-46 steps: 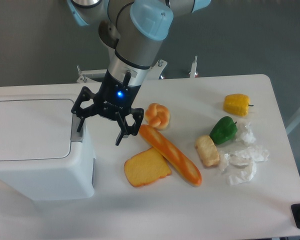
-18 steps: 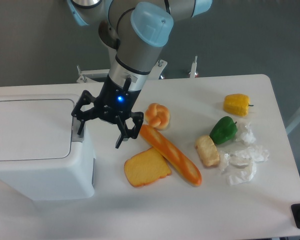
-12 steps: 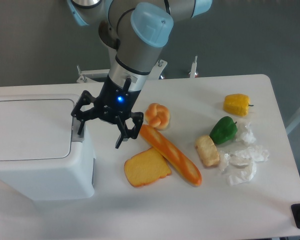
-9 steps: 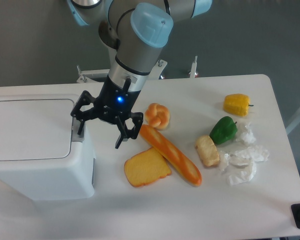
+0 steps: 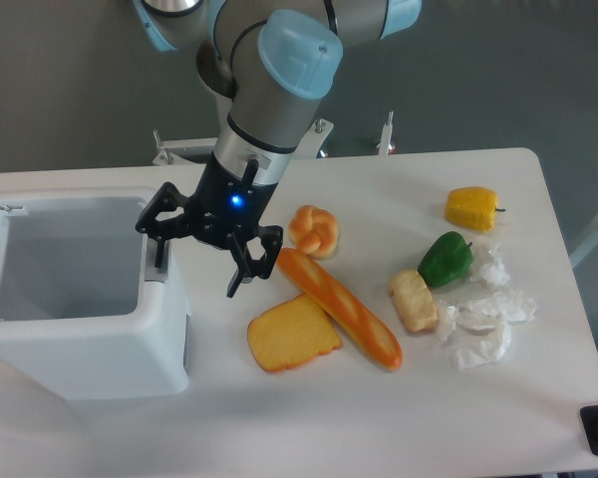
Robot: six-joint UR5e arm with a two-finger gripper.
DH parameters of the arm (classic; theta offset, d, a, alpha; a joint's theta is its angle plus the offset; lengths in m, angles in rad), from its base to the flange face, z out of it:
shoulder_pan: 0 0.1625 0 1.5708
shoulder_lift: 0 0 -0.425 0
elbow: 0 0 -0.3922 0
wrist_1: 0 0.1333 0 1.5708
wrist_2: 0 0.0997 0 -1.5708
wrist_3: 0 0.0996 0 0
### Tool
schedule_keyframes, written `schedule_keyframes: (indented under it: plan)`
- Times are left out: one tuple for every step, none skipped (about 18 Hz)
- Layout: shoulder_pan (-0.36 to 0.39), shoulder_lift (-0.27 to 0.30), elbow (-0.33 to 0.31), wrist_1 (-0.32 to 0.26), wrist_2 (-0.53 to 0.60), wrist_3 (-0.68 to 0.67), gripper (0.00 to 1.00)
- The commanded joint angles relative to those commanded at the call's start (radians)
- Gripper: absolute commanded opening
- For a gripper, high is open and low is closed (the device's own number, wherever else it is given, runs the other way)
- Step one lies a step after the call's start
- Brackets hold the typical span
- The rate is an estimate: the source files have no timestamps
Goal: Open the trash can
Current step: 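Push the lid edge upward with the gripper finger to open it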
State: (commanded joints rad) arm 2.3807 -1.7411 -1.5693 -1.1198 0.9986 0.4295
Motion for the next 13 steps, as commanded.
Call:
schedule_keyframes:
  plan:
    - [0.003,0.0,0.006,0.0,-0.006,0.0,1.0]
    - [0.005,0.003,0.015,0.0,-0.011,0.002,1.0]
    - [0.006,0.005,0.029,0.002,-0.009,0.003,1.0]
    - [0.006,0.005,0.044,0.0,-0.009,0.006,1.0]
    - [0.006,0.005,0.055,0.002,-0.009,0.021,1.0]
    - [0.008,0.005,0.064,0.002,-0.009,0.047,1.0]
    - [0.008,0.008,0.067,0.002,-0.009,0.076,1.0]
    - [0.009,0.009,0.071,0.002,-0.008,0.104,1.0]
    - [0.009,0.012,0.074,0.008,-0.005,0.129,1.0]
    - [0.011,0.018,0.077,0.024,0.0,0.152,1.0]
    - [0.012,0.023,0.078,0.038,0.005,0.179,1.0]
    - [0.014,0.025,0.08,0.047,0.017,0.214,1.0]
    - [0.014,0.028,0.08,0.052,0.043,0.259,1.0]
